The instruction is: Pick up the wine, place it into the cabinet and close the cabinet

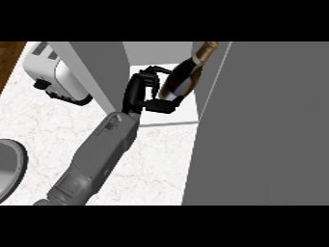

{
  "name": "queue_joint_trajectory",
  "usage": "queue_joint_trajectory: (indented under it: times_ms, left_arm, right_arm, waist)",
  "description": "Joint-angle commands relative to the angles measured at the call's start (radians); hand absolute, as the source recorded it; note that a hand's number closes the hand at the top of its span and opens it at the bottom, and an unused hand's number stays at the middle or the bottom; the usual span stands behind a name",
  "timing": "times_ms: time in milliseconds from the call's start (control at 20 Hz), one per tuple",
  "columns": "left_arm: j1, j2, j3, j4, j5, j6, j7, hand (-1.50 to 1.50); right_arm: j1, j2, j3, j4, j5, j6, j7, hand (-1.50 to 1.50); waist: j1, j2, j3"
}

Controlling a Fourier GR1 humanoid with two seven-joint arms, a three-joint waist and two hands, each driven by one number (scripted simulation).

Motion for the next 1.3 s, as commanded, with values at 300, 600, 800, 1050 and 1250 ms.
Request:
queue_joint_trajectory:
  times_ms: [300,600,800,1050,1250]
  left_arm:
    - [-0.165,0.000,0.051,0.212,0.089,0.058,0.027,1.50]
    - [-0.215,0.000,0.105,0.320,0.092,0.025,-0.005,1.50]
    - [-0.226,0.004,0.131,0.367,0.094,0.041,-0.064,1.50]
    - [-0.244,0.040,0.131,0.408,0.072,0.077,-0.114,1.50]
    - [-0.286,0.066,0.124,0.447,0.052,0.104,-0.099,-1.50]
  right_arm:
    - [0.073,-0.017,-0.026,-0.161,-0.086,0.037,0.007,-1.50]
    - [0.098,-0.021,-0.016,-0.163,-0.085,0.054,0.008,-1.50]
    - [0.097,-0.010,-0.029,-0.121,-0.097,0.065,-0.031,-1.50]
    - [0.122,-0.012,-0.026,-0.122,-0.108,0.093,-0.078,-1.50]
    - [0.129,-0.001,0.001,-0.114,-0.089,0.101,-0.092,-1.50]
  waist:
    - [-0.028,0.009,0.000]
    - [-0.023,0.012,0.000]
    - [-0.040,0.026,-0.001]
    - [-0.052,0.026,0.001]
    - [-0.062,0.028,0.000]
